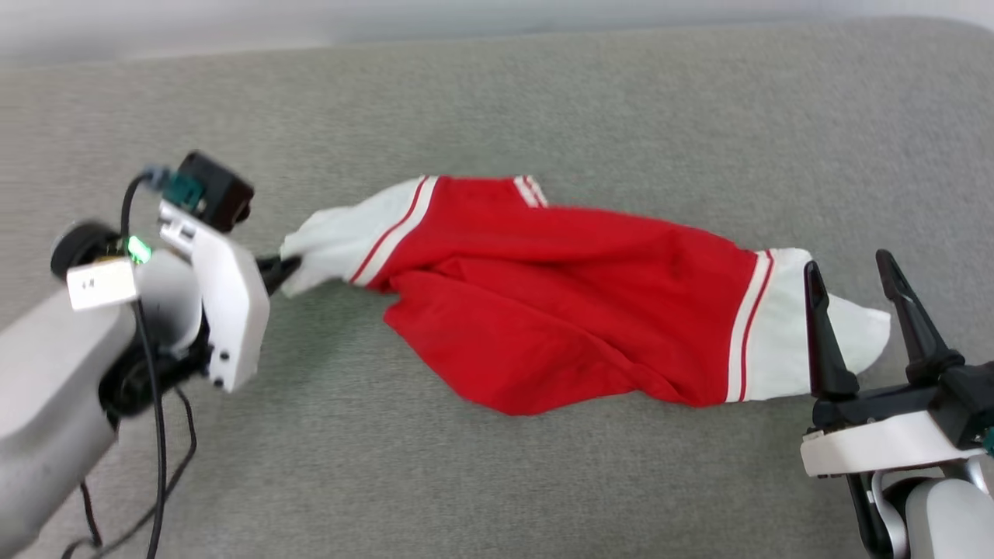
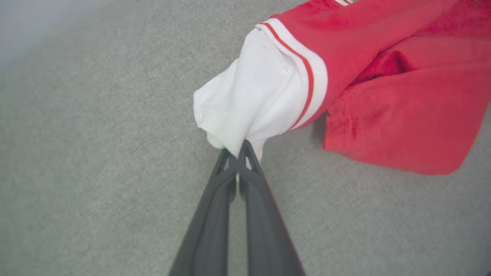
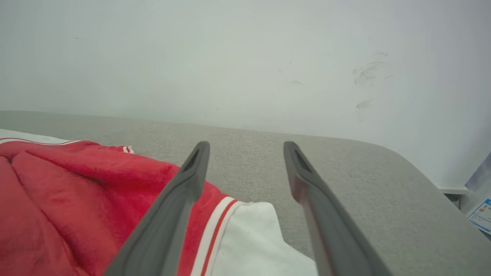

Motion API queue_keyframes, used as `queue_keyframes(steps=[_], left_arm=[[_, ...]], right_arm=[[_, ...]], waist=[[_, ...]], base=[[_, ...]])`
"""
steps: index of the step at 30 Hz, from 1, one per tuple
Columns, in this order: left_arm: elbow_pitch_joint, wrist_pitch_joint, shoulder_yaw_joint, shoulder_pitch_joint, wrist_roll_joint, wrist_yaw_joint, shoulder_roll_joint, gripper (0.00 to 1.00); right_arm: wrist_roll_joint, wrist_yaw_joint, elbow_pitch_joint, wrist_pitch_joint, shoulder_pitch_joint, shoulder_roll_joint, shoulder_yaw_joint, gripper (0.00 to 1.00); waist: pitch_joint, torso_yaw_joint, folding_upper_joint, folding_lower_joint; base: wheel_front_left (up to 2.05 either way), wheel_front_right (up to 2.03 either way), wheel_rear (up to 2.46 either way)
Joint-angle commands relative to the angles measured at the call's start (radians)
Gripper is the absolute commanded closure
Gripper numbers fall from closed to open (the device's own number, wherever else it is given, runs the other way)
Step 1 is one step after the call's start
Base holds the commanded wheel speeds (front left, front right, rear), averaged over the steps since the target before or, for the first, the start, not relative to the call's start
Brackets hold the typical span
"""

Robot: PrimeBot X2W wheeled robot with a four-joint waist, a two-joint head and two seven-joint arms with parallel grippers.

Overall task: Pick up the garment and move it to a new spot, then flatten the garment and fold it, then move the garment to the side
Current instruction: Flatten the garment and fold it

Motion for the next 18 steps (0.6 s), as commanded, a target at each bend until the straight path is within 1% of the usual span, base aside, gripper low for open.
queue_keyframes(steps=[1, 7, 11, 14, 18], left_arm=[[-0.019, -0.022, 0.002, 0.048, -0.017, 0.016, 0.012, 1.0], [-0.105, -0.095, -0.003, 0.219, -0.063, 0.082, 0.088, 1.0], [-0.15, -0.133, -0.016, 0.333, -0.105, 0.119, 0.117, 1.0], [-0.161, -0.155, -0.029, 0.401, -0.137, 0.13, 0.117, 1.0], [-0.146, -0.16, -0.057, 0.462, -0.159, 0.121, 0.092, 1.0]], right_arm=[[-0.002, -0.001, 0.004, -0.003, 0.014, -0.008, -0.001, 0.0], [-0.004, -0.001, 0.011, -0.003, 0.041, -0.01, -0.007, 0.0], [-0.002, -0.001, 0.012, 0.0, 0.052, -0.014, -0.008, 0.0], [-0.001, -0.001, 0.012, 0.003, 0.056, -0.019, -0.009, 0.0], [-0.002, -0.001, 0.013, 0.008, 0.059, -0.024, -0.011, 0.0]], waist=[[-0.043, 0.044, -0.0001, 0.0], [-0.076, 0.08, -0.0001, 0.0], [-0.085, 0.093, -0.0001, 0.0], [-0.088, 0.098, -0.0001, 0.0], [-0.092, 0.102, -0.0001, 0.0]], base=[[0.0, 0.0, 0.0], [0.0, 0.0, 0.0], [0.0, 0.0, 0.0], [0.0, 0.0, 0.0], [0.0, 0.0, 0.0]])
